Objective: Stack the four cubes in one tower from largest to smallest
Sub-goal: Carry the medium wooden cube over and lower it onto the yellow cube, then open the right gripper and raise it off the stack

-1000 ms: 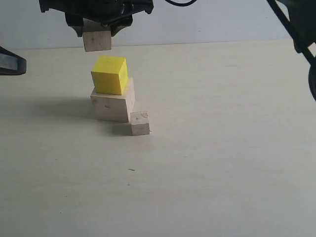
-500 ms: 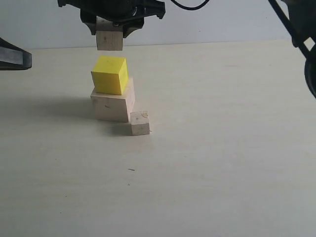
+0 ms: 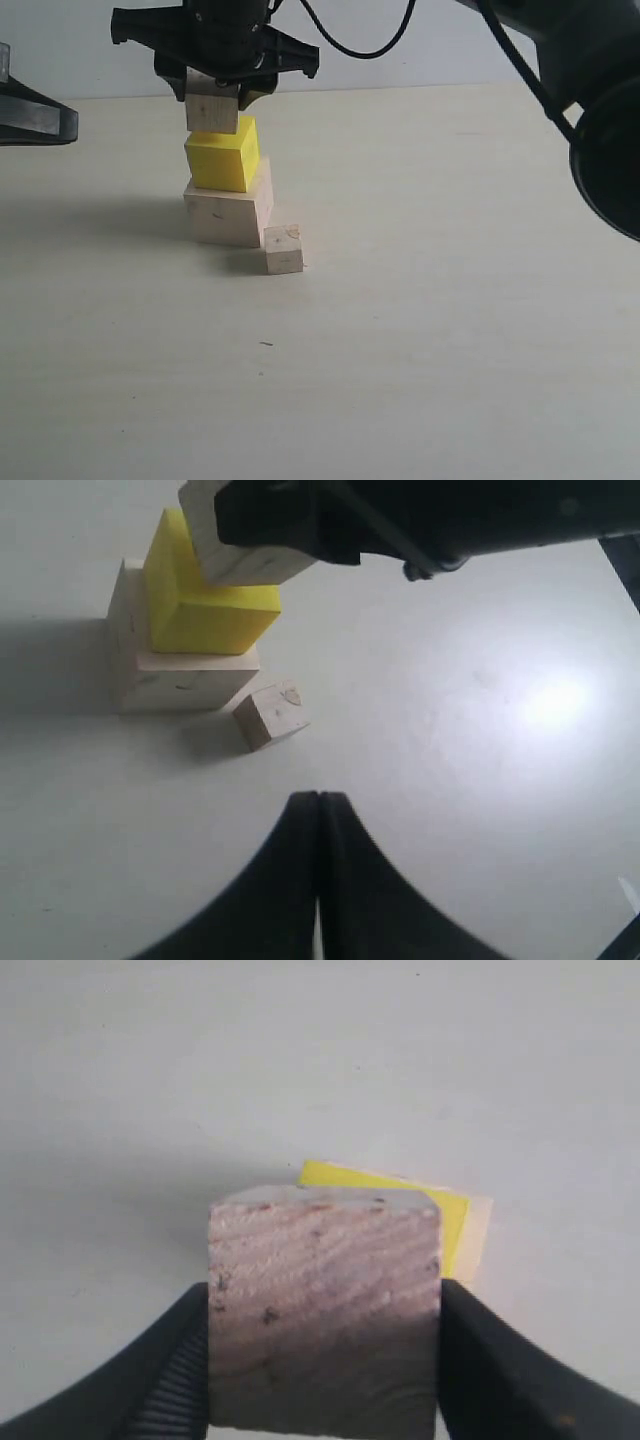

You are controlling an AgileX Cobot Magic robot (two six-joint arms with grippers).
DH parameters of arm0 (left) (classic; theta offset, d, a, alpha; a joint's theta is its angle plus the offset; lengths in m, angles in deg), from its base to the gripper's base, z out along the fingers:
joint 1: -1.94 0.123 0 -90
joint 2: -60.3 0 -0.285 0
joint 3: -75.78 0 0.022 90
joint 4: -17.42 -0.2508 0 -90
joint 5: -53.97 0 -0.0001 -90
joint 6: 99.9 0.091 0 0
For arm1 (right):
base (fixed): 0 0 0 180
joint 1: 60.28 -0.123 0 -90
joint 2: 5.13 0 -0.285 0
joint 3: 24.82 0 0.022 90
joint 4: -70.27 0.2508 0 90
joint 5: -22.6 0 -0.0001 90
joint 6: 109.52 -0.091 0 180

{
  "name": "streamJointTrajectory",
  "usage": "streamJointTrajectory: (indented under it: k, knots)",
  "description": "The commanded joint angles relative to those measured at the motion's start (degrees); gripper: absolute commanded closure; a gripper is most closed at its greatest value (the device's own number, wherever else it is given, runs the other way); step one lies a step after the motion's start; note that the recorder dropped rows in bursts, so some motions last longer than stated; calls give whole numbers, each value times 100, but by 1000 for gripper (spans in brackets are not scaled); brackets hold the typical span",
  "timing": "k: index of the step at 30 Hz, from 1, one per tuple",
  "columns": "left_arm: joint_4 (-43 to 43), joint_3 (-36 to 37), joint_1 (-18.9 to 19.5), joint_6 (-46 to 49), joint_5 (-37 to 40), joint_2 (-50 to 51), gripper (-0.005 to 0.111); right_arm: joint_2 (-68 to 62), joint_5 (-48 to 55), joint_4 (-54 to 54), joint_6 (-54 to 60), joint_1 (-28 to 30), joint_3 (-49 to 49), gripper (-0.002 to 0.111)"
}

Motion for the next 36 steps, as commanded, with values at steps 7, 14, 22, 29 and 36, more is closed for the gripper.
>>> streamJointTrajectory:
  k: [7, 14, 22, 29, 36]
  knots:
    - [48, 42, -28, 32, -39, -18, 107, -15, 50, -33, -187, -7, 42, 108]
    - [48, 42, -28, 32, -39, -18, 107, -50, 94, -33, -228, -7, 42, 108]
    - [48, 42, -28, 32, -39, -18, 107, -50, 80, -33, -227, -7, 42, 108]
    - [48, 42, -28, 32, -39, -18, 107, -50, 43, -124, -227, -7, 42, 90]
    - [37, 42, -28, 32, -39, -18, 107, -50, 34, -205, -227, -7, 42, 53]
